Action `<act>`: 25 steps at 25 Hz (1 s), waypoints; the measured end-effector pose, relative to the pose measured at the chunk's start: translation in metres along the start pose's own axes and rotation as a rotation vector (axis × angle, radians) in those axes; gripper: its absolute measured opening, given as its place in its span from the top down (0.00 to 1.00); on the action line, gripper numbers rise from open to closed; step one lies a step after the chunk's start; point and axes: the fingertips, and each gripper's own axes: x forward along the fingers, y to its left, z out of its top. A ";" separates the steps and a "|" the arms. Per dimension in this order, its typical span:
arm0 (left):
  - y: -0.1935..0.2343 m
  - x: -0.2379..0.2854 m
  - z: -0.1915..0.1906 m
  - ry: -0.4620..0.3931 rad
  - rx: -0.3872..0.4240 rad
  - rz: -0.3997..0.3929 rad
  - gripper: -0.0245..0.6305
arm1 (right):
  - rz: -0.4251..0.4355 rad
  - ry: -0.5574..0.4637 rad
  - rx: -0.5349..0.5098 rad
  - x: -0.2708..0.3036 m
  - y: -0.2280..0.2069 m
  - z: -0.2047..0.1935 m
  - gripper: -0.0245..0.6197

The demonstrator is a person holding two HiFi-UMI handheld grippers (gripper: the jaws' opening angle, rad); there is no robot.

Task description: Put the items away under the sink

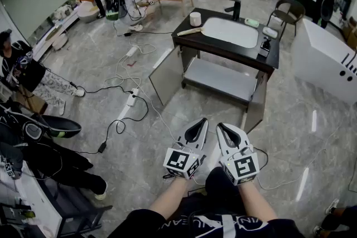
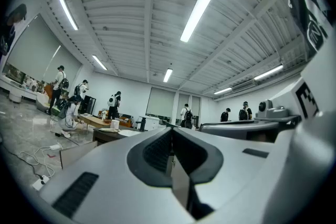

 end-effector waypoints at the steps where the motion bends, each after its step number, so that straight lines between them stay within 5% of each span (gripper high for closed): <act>1: 0.001 -0.002 0.001 0.002 0.006 -0.002 0.95 | 0.001 0.003 0.001 0.002 0.002 0.000 0.90; 13: 0.049 0.022 0.000 0.026 -0.018 0.023 0.95 | -0.006 0.023 0.022 0.050 -0.017 0.000 0.90; 25: 0.124 0.100 0.002 0.026 0.008 0.053 0.95 | 0.052 -0.029 0.046 0.156 -0.060 -0.001 0.90</act>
